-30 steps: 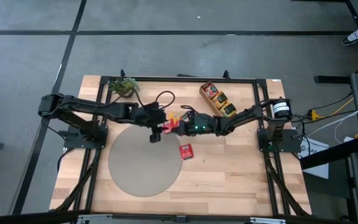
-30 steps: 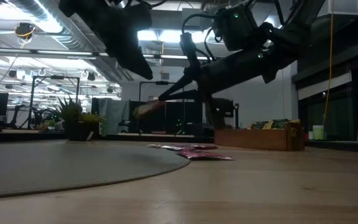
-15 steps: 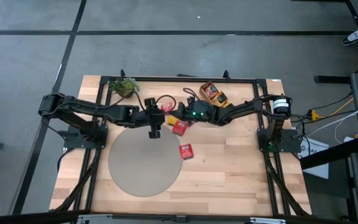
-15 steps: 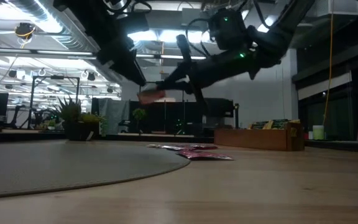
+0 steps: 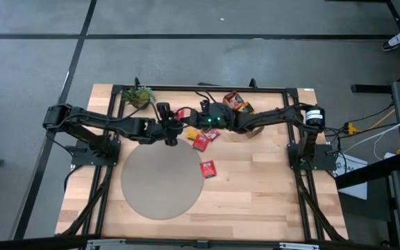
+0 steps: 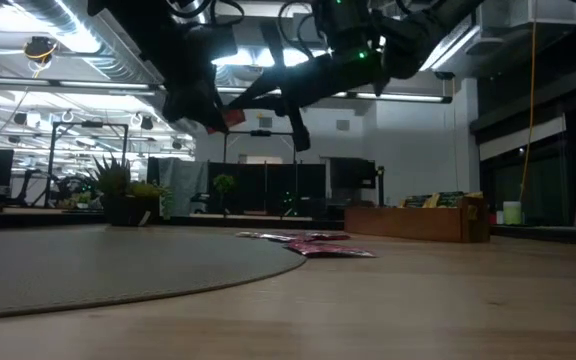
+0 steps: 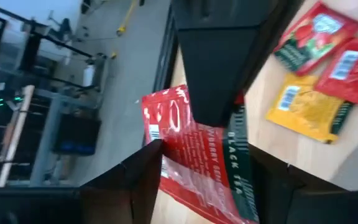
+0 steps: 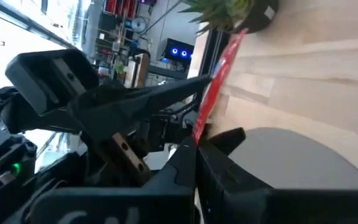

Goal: Pick & Place Tea
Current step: Put the red tea bag into the top section of the wooden organizer

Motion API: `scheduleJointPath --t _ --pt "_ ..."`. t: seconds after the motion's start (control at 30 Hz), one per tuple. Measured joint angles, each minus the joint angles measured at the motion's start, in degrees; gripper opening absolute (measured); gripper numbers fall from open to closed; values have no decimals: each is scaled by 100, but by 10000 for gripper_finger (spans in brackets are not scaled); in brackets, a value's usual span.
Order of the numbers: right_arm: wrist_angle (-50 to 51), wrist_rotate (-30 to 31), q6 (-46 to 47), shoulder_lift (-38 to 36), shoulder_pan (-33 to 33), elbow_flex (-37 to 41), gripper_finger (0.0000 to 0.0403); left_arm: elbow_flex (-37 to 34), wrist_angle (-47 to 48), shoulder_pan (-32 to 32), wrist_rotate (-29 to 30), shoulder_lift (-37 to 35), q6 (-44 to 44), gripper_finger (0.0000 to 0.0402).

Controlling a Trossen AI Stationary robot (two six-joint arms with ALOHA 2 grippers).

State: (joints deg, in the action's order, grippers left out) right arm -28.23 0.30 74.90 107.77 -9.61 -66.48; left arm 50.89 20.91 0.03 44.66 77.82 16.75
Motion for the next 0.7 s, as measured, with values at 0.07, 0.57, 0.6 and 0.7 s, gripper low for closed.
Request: scheduleJointPath --t 0.07,0.57,0.6,0.7 --pt "56 0 -129 0 -2 -46 5 0 -2 0 85 0 -28 172" --pt "622 -405 -636 0 -4 -59 24 0 207 -253 -230 0 -345 4" --pt "650 -526 -739 2 -4 -59 30 0 299 -262 -360 -2 -468 4" --pt "719 -936 -899 4 -4 -57 47 2 743 -262 -853 -9 -982 4"
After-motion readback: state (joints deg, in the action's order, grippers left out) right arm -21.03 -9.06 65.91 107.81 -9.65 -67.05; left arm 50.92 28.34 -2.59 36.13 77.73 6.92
